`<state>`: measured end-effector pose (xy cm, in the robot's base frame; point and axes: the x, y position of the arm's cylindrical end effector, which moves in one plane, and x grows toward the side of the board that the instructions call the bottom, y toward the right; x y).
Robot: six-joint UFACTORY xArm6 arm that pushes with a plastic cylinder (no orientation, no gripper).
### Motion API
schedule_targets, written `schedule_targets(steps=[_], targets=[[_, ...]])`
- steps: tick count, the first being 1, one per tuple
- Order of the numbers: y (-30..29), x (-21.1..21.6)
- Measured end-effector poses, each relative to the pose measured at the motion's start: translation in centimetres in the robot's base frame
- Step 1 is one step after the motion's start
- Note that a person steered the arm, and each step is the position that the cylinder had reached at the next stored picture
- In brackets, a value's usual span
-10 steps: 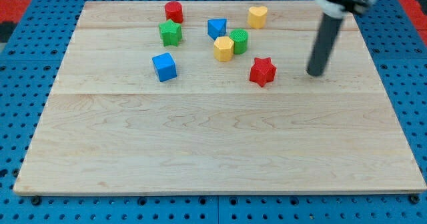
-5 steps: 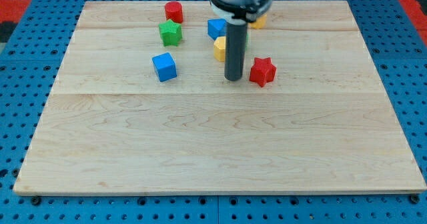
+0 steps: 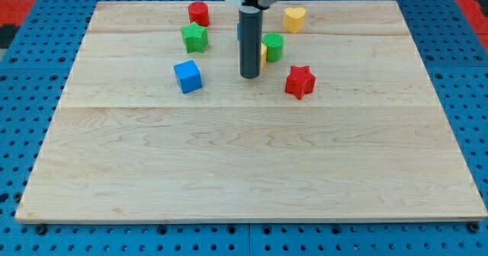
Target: Separate green circle from yellow hexagon
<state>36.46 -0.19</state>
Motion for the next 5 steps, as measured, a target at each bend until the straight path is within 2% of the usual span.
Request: schedule_targets(steps=[1,3,5], targets=[[-1.2,-2.5],[-1.3,-2.9],[-4.5,-3.6]])
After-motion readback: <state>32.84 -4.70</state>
